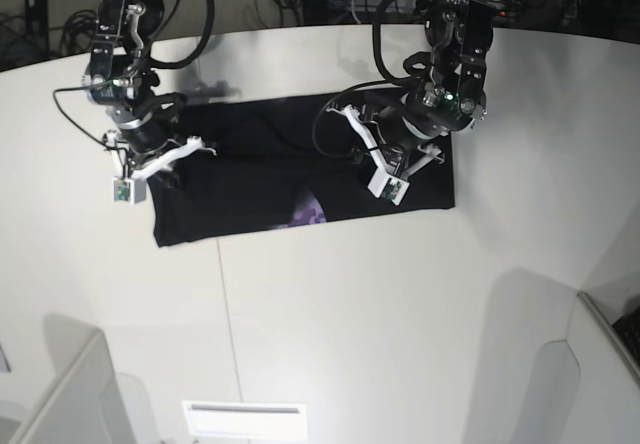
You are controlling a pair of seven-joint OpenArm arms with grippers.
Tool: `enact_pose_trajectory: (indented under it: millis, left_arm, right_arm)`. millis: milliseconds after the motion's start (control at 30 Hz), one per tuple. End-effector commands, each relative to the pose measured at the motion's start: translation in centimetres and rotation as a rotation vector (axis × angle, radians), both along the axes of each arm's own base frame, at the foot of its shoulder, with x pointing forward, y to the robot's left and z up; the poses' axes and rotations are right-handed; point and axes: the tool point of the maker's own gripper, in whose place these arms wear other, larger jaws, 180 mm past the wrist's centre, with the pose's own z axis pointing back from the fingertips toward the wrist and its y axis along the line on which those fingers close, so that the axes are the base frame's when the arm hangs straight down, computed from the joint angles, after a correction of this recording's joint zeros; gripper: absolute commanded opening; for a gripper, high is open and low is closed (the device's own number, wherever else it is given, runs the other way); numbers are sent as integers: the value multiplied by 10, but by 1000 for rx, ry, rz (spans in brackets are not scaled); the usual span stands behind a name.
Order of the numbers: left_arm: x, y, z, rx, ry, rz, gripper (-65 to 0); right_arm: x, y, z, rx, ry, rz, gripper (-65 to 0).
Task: Fold the T-shirt properly
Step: 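Release the left gripper and move it back to the strip's folded end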
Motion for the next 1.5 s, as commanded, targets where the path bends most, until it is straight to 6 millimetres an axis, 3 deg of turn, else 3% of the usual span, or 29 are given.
enact_pose_trajectory:
  millis: [0,67,267,367,467,667,1133,1200,1333,1433,1467]
  left_arm:
    - [8,-3,11,-20,-42,0,-650]
    - [8,-3,11,-21,-44,1,-627]
    - [17,-5,12,-25,-48,-3,-341]
    - [17,-17,7,-16,-38,-51,-263]
    - [15,-32,1,-14,-20,-99,-239]
    - [13,-56,-3,-16,-11,-177,-239]
    - [14,-100,20,-116,-40,-204,-262]
    - [16,-102,31,-131,-68,-200,-296]
    - [21,-101,65,-156,-168,-199,-461]
    - [17,-73,75,-121,-213,-164,-632]
    - [14,-62,74,-111,-210,-139,-650]
  right_arm:
    - [8,-1,12,-1,-50,-2,-650]
    - [8,-1,12,-1,-50,-2,-650]
    - [8,-1,12,-1,-48,-2,-650]
    - [7,-1,11,-1,-47,-2,-650]
    - [7,-1,11,-1,-47,-2,-650]
    - [7,-1,11,-1,-47,-2,-650]
    - [11,-1,15,2,-61,-3,-650]
    - [14,-7,17,-4,-68,-15,-650]
    - [23,-35,28,-17,-100,-93,-650]
    - [27,-53,31,-21,-61,-126,-650]
    - [28,-58,32,-19,-41,-136,-650]
